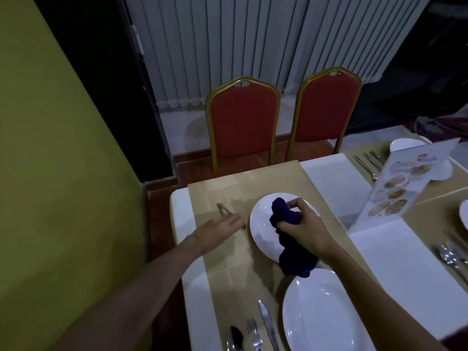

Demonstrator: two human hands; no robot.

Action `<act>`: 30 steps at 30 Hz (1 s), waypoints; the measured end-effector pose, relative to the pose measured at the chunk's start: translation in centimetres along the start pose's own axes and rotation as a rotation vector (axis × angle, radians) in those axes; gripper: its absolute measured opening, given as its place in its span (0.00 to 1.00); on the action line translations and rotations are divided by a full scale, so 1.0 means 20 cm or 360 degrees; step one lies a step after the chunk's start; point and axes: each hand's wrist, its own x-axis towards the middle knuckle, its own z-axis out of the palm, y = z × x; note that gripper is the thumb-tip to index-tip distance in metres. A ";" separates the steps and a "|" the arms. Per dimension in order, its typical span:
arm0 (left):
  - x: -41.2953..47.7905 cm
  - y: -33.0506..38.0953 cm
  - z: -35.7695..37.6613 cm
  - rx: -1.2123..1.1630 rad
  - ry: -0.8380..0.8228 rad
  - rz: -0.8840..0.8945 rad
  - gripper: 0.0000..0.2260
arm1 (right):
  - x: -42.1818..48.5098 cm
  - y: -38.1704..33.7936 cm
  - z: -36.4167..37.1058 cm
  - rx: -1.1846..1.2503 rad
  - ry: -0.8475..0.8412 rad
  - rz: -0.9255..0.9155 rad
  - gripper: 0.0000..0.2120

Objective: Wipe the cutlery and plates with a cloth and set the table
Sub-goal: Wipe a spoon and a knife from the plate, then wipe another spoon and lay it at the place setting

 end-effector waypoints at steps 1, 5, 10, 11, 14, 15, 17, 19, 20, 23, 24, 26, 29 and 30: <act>-0.01 -0.03 0.07 0.0026 -0.0029 0.0103 0.18 | 0.05 0.00 0.01 0.0006 0.0010 0.0006 0.20; -0.09 -0.08 0.29 0.0009 -0.0147 0.0081 0.20 | 0.16 -0.01 0.04 -0.0003 0.0033 0.0041 0.20; -0.16 -0.17 0.39 -0.0007 -0.0184 -0.0319 0.25 | 0.24 0.02 0.07 0.0039 0.0014 0.0080 0.20; -0.15 -0.19 0.39 -0.0031 -0.0230 -0.0478 0.29 | 0.25 0.02 0.08 0.0045 0.0011 0.0089 0.20; -0.08 -0.26 0.43 -0.0074 -0.0432 -0.0685 0.40 | 0.29 0.05 0.09 0.0079 -0.0001 0.0121 0.20; -0.04 -0.28 0.43 -0.0052 -0.0448 -0.0673 0.42 | 0.31 0.06 0.09 0.0084 -0.0009 0.0122 0.20; 0.03 -0.31 0.42 -0.0014 -0.0498 -0.0624 0.43 | 0.33 0.07 0.09 0.0092 -0.0018 0.0119 0.20; 0.08 -0.34 0.42 0.0006 -0.0501 -0.0593 0.43 | 0.35 0.07 0.09 0.0093 -0.0014 0.0117 0.20; 0.09 -0.35 0.43 0.0006 -0.0506 -0.0587 0.43 | 0.36 0.07 0.09 0.0091 -0.0014 0.0123 0.20; 0.08 -0.35 0.45 -0.0012 -0.0492 -0.0610 0.44 | 0.35 0.07 0.09 0.0114 -0.0016 0.0150 0.20; 0.08 -0.35 0.45 -0.0022 -0.0494 -0.0613 0.44 | 0.35 0.07 0.09 0.0138 -0.0019 0.0156 0.20; 0.09 -0.35 0.44 -0.0036 -0.0496 -0.0620 0.43 | 0.33 0.07 0.06 0.0207 -0.0002 0.0173 0.19; 0.11 -0.32 0.40 -0.0135 -0.0385 -0.0717 0.39 | 0.27 0.06 -0.06 0.0356 0.0101 0.0205 0.15; 0.14 -0.29 0.40 -0.0201 -0.0272 -0.0751 0.37 | 0.24 0.07 -0.11 0.0398 0.0153 0.0214 0.14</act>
